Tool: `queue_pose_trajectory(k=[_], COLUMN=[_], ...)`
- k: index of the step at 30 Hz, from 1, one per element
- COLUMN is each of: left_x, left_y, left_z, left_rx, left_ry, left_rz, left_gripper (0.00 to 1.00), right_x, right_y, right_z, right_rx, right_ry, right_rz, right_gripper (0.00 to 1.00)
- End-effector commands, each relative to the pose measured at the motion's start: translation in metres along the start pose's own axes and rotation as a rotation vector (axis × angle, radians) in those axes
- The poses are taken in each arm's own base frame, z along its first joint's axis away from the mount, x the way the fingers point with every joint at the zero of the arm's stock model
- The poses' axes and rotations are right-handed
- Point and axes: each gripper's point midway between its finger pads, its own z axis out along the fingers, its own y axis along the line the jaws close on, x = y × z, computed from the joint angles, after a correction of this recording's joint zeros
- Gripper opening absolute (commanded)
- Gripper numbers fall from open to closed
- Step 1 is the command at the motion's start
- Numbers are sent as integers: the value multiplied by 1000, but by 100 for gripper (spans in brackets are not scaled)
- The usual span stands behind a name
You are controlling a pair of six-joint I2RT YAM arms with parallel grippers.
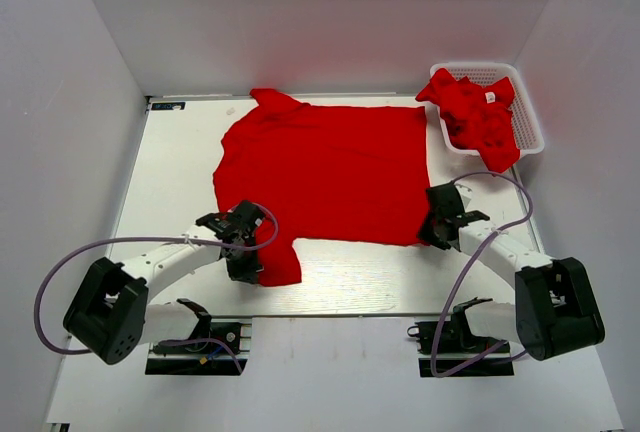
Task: Fold and stack the t-shirts
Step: Grap the side of the flattened tshirt closest away from the robot with both arms
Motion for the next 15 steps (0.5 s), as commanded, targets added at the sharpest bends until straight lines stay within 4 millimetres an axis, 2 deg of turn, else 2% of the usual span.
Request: queue_pose_trajectory(k=[1, 5, 9, 13, 15], left_x=[-13, -19, -32, -52, -59], left_y=[-9, -15, -22, -37, -37], left_z=[-11, -18, -30, -47, -47], left_rx=[42, 60, 70, 112, 112], left_ry=[-63, -82, -122, -187, -198], left_rz=[10, 19, 44, 63, 52], left_gripper=[0, 0, 0, 0, 0], right_x=[4, 1, -6, -11, -16], right_y=[5, 6, 8, 15, 20], right_z=[1, -2, -3, -5, -7], right_rx=[-27, -45, -49, -70, -78], right_ry=[10, -8, -27, -26, -26], right_rz=[27, 24, 7, -13, -25], right_gripper=[25, 0, 0, 0, 0])
